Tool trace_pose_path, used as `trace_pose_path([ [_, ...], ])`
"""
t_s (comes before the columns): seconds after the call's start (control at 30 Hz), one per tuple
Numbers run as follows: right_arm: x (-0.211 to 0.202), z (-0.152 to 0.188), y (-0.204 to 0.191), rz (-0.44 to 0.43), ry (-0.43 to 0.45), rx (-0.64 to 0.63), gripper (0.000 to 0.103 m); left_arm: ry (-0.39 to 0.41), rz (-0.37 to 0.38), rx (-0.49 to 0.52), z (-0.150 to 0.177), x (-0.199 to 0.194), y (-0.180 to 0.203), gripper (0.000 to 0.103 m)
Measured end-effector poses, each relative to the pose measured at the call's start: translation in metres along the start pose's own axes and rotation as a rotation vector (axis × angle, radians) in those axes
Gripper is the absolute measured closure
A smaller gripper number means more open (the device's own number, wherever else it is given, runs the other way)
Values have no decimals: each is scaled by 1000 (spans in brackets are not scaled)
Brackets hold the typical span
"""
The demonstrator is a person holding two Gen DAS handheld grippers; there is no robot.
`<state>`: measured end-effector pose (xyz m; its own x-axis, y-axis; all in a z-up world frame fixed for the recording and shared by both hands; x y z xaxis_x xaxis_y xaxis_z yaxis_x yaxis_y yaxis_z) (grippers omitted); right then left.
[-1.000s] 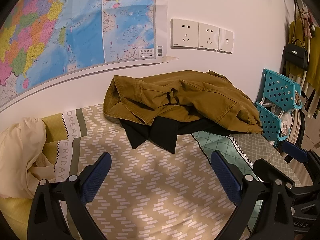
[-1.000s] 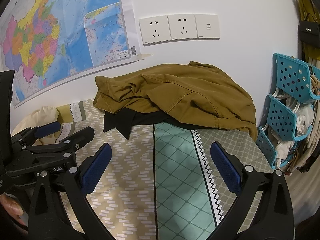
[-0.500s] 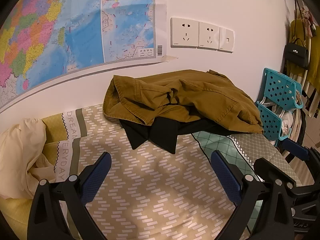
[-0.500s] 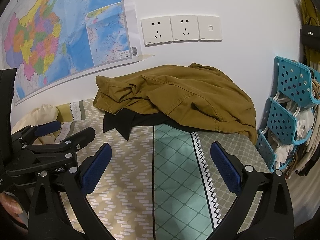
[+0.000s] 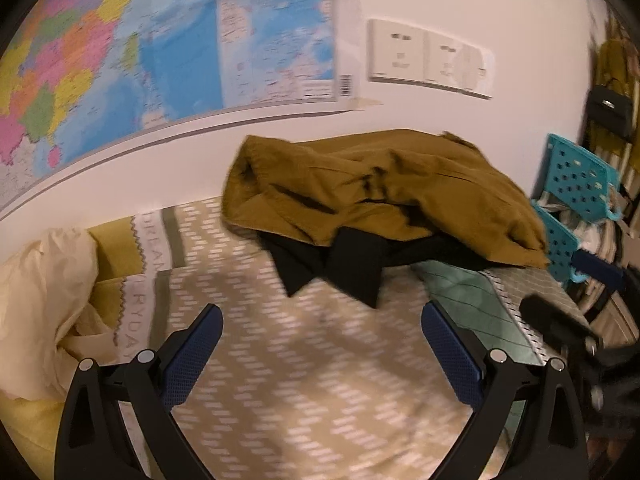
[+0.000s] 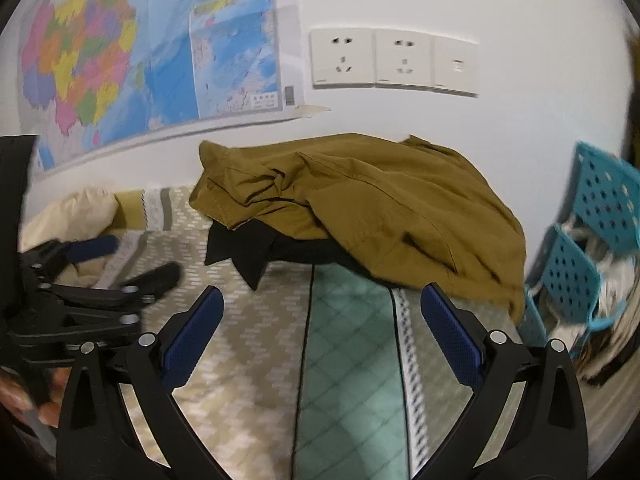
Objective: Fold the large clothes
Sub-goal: 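Grasp the olive-brown shirt with both grippers and lift it off the bed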
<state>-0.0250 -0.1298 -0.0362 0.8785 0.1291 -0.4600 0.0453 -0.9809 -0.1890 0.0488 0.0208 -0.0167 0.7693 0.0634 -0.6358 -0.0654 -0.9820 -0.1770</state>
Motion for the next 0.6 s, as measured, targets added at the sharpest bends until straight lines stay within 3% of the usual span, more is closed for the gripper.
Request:
trace_pose_path([
  [0.3, 112, -56, -34, 54, -91, -276, 6, -44, -94, -44, 2, 23, -46, 7],
  [0.47, 159, -70, -64, 98, -68, -482, 6, -78, -116, -60, 7, 37, -63, 7],
  [0.53, 170, -73, -73, 73, -78, -527, 7, -89, -125, -66, 9, 41, -69, 7],
  [0.57, 173, -74, -75, 62, -91, -540, 18, -96, -126, -69, 9, 43, -70, 7],
  [0.6, 172, -76, -78, 21, -112, -564, 48, -102, -127, -72, 10, 46, -74, 7],
])
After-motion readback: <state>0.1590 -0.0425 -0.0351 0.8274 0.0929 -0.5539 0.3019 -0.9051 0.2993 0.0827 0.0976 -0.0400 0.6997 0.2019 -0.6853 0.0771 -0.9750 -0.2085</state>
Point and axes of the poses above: each gripper's, at about its wrist camera, not at the fingertips, and x roughly the way its jaws point, y to its right, z to its underside, the point moved 2 cm from there along x, roughly the way its jaws point, and after that the axes turned 12 degrees about x, right-handed, at the moved point
